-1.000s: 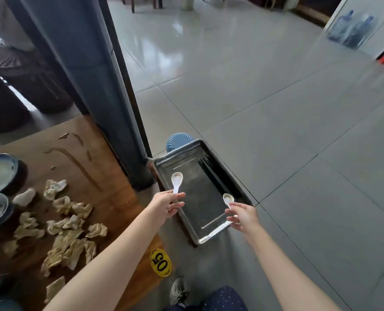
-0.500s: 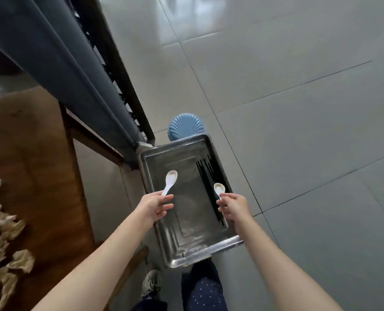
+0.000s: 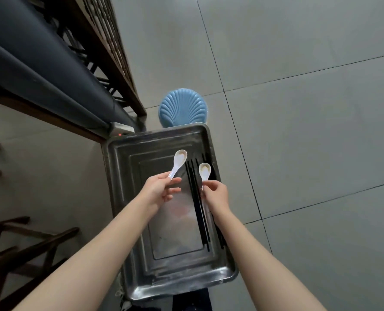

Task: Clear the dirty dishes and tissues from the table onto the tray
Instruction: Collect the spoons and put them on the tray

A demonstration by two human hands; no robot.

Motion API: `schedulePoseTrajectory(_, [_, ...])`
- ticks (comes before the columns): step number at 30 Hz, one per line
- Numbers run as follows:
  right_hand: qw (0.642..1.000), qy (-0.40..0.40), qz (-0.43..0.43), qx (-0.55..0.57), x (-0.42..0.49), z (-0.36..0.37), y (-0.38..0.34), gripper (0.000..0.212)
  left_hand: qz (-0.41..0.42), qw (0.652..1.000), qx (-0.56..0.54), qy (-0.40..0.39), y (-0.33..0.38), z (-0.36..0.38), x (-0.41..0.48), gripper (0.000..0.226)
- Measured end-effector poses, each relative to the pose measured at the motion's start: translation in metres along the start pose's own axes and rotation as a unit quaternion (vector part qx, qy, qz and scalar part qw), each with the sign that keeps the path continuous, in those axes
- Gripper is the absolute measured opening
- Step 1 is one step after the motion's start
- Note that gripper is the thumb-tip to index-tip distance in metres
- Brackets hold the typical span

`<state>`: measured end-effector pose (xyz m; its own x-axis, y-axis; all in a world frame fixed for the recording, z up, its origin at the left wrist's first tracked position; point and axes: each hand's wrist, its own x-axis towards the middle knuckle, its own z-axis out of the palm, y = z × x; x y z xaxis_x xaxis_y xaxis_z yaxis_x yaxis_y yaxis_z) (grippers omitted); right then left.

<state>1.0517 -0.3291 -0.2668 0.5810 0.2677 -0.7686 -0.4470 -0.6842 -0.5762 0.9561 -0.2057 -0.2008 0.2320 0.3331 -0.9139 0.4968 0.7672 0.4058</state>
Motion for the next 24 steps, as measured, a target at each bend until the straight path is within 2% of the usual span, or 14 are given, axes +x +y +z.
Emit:
schedulePoseTrajectory(4, [1.000,0.017,-0.003,0.001,0.005,-0.003,0.027,0.021,-0.014,1.000,-0.002,-0.001,-0.012,0.010,0.018,0.030])
schedulePoseTrajectory(11, [0.997,0.018,0.076,0.029,-0.016,-0.036,0.067,0.014,-0.047,0.999,0.006,0.002,-0.038,0.022,0.024,0.031])
schedulePoseTrajectory(18, [0.990,0.037,0.128,0.049,-0.037,-0.074,0.094,0.016,-0.025,0.999,0.028,-0.029,-0.059,0.046,0.017,0.036])
schedulePoseTrajectory(24, [0.988,0.026,0.139,0.055,-0.046,-0.085,0.102,0.017,-0.026,0.997,0.059,-0.048,-0.073,0.066,0.012,0.038])
